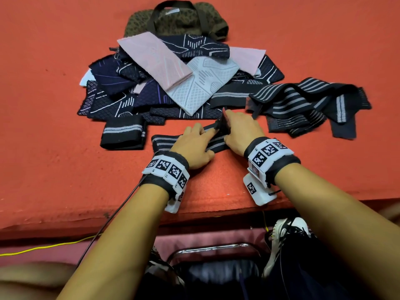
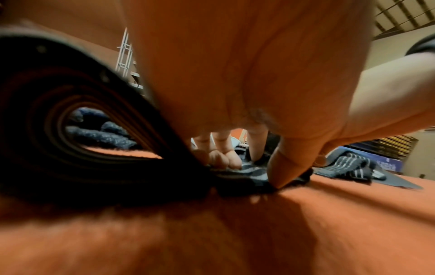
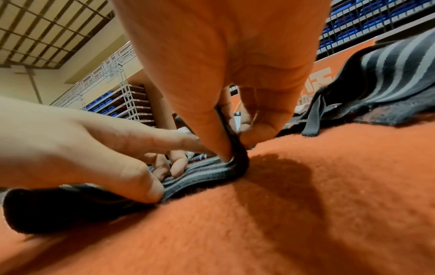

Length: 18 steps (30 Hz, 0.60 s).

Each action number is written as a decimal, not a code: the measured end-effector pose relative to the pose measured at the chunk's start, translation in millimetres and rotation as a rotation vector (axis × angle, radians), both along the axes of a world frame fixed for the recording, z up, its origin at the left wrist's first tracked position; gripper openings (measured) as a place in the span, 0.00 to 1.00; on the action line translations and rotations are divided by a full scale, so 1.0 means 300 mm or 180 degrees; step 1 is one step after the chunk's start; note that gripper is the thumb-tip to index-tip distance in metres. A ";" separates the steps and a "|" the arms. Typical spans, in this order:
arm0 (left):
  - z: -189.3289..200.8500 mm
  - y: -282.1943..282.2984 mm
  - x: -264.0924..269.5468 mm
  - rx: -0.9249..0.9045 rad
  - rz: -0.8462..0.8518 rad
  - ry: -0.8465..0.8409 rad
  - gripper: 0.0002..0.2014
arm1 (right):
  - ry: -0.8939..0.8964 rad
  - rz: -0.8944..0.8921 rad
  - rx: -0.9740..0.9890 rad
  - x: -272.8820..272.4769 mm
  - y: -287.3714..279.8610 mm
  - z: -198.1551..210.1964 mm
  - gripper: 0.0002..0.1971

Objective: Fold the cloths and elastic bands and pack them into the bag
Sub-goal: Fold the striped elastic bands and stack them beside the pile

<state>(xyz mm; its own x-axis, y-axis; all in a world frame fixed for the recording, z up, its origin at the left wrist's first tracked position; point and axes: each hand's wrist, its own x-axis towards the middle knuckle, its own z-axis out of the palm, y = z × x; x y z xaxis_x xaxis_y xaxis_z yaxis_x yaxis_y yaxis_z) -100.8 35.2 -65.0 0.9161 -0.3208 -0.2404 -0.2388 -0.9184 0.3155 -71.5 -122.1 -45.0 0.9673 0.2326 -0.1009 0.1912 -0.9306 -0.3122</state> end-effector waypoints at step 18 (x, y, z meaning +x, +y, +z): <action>0.056 0.046 0.021 -0.1863 0.0880 0.0070 0.22 | 0.0307 0.0522 0.0065 -0.014 0.040 -0.008 0.33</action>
